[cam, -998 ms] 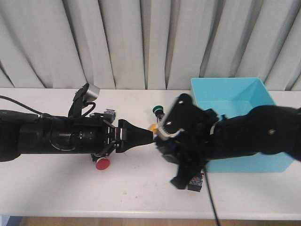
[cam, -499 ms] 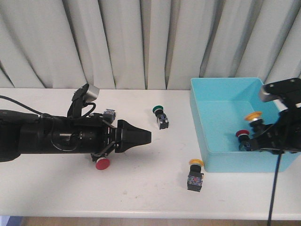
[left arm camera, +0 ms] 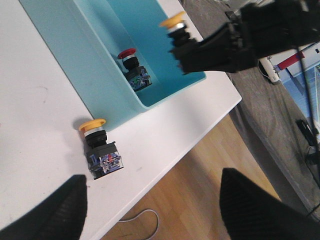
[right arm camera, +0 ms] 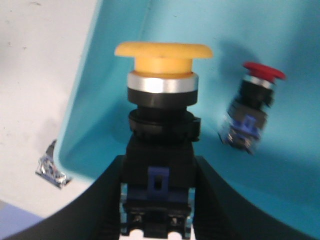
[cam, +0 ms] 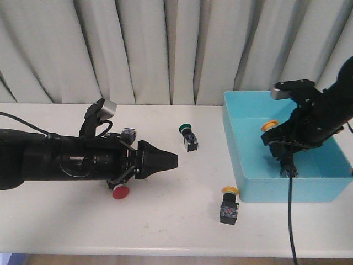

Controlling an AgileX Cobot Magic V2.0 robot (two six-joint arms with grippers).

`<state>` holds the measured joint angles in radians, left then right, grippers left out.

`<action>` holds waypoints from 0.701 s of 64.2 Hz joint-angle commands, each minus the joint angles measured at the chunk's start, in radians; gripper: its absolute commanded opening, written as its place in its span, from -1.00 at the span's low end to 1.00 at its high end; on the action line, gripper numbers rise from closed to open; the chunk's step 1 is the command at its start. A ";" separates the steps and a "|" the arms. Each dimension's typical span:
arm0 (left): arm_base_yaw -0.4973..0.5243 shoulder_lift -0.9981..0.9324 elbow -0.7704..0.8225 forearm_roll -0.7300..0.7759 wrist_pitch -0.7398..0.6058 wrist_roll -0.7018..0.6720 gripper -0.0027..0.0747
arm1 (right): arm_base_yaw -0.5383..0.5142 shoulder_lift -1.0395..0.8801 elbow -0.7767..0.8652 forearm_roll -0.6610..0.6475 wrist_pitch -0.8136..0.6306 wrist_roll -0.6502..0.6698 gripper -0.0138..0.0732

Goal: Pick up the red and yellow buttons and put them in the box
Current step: 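Carry the yellow button with the right gripper and lower it into the box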

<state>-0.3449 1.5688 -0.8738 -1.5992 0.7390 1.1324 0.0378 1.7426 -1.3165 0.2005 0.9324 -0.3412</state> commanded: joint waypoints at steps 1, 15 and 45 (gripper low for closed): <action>-0.001 -0.040 -0.026 -0.047 0.031 0.003 0.48 | 0.025 0.050 -0.107 -0.005 -0.018 0.030 -0.12; -0.001 -0.040 -0.026 -0.047 0.047 0.003 0.48 | 0.025 0.228 -0.226 -0.087 0.017 0.126 -0.12; -0.001 -0.040 -0.026 -0.047 0.046 0.003 0.48 | 0.024 0.370 -0.244 -0.122 0.005 0.138 -0.12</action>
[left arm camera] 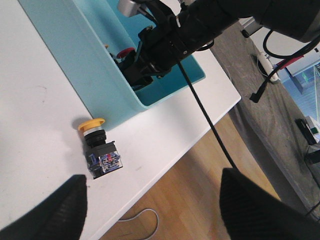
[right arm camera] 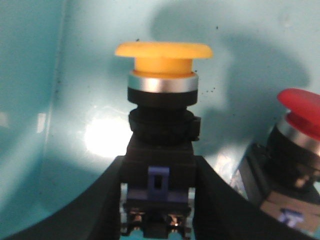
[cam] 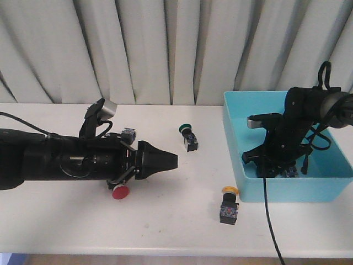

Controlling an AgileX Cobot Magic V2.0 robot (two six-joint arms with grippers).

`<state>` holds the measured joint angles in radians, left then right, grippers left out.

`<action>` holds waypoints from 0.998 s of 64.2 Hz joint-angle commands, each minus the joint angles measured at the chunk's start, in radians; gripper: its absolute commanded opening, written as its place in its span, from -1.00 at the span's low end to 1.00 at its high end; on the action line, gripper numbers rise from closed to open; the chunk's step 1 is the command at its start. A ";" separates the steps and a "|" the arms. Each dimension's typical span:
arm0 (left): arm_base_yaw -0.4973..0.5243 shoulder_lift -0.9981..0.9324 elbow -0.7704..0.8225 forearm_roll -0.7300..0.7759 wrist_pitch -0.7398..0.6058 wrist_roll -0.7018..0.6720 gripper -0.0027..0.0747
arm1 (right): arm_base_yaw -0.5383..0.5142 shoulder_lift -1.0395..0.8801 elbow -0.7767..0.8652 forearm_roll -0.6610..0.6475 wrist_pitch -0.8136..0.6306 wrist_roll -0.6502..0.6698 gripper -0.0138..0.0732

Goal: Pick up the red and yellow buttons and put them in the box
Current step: 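Carry the yellow button with the right gripper and lower it into the box, then open the right gripper beside the red button and lift away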

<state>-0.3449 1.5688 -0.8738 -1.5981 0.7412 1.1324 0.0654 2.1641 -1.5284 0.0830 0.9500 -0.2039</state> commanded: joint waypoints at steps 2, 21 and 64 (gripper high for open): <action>-0.001 -0.040 -0.026 -0.048 0.044 0.003 0.48 | -0.003 -0.052 -0.032 -0.004 -0.013 0.001 -0.12; -0.001 -0.040 -0.026 -0.048 0.044 0.003 0.48 | -0.003 -0.051 -0.032 -0.004 -0.014 -0.004 0.08; -0.001 -0.040 -0.026 -0.048 0.043 0.003 0.48 | -0.002 -0.368 -0.028 0.015 0.098 -0.027 0.34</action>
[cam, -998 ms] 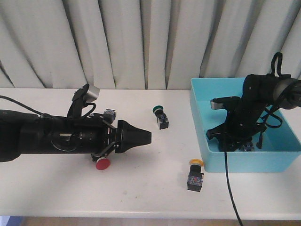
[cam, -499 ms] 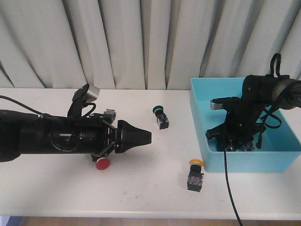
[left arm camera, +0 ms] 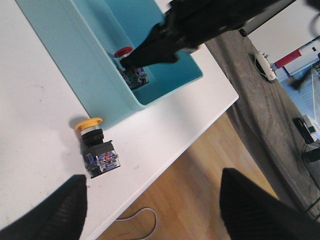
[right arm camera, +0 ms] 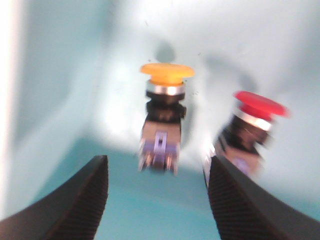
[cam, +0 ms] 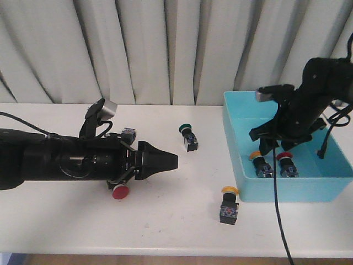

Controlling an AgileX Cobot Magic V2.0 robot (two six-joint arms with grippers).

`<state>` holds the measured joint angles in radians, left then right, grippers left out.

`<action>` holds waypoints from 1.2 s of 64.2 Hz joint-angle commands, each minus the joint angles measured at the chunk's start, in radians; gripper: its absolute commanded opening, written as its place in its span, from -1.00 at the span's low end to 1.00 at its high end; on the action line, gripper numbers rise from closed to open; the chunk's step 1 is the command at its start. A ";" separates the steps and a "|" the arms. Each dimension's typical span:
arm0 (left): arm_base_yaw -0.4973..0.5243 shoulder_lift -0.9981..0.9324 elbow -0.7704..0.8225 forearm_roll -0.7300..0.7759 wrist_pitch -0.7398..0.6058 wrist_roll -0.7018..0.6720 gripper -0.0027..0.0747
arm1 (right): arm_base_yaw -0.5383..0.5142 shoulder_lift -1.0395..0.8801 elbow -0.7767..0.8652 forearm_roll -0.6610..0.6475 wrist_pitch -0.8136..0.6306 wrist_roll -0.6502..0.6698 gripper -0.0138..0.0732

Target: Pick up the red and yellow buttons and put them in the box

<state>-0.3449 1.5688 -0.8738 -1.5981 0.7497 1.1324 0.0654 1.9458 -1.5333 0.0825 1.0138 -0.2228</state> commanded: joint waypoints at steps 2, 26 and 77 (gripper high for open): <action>-0.001 -0.040 -0.026 -0.048 0.035 0.003 0.48 | -0.002 -0.193 -0.020 0.022 0.046 -0.007 0.34; -0.001 -0.040 -0.026 -0.047 0.029 0.003 0.48 | -0.002 -0.730 0.402 0.079 -0.151 0.004 0.19; -0.001 -0.040 -0.026 0.356 -0.355 0.061 -0.51 | -0.002 -1.069 0.836 0.076 -0.350 0.012 -0.48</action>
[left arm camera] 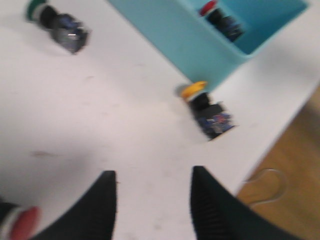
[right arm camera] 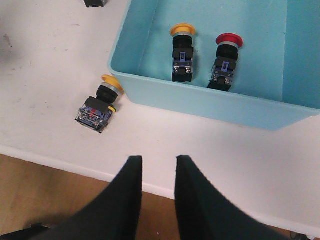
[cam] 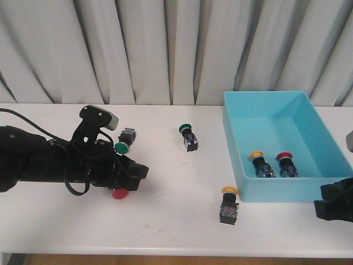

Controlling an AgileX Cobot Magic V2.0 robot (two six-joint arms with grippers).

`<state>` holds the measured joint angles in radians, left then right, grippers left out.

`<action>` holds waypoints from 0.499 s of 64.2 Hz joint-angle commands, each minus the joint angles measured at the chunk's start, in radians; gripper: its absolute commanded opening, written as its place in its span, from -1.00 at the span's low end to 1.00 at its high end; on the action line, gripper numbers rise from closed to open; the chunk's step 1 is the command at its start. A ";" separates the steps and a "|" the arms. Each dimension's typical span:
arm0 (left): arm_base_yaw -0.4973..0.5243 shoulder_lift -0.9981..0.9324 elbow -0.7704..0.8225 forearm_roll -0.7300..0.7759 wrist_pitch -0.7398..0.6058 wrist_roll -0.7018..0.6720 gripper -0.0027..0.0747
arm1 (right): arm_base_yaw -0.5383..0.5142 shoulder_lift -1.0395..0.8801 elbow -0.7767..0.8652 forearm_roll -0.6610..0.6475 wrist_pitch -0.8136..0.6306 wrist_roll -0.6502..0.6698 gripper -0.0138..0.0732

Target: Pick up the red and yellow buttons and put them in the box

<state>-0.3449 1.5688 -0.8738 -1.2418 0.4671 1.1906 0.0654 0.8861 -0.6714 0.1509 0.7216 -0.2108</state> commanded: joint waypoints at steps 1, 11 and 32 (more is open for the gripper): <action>-0.001 -0.040 -0.026 0.000 -0.081 0.003 -0.56 | -0.002 -0.009 -0.026 0.008 -0.058 0.000 -0.50; -0.001 -0.040 -0.026 0.005 -0.165 0.005 -0.95 | -0.002 -0.009 -0.026 0.008 -0.058 0.000 -0.71; -0.001 -0.040 -0.026 0.008 -0.194 0.005 -0.95 | -0.002 -0.009 -0.026 0.010 -0.042 0.003 -0.70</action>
<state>-0.3449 1.5688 -0.8738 -1.2148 0.2845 1.1944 0.0654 0.8861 -0.6714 0.1509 0.7225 -0.2099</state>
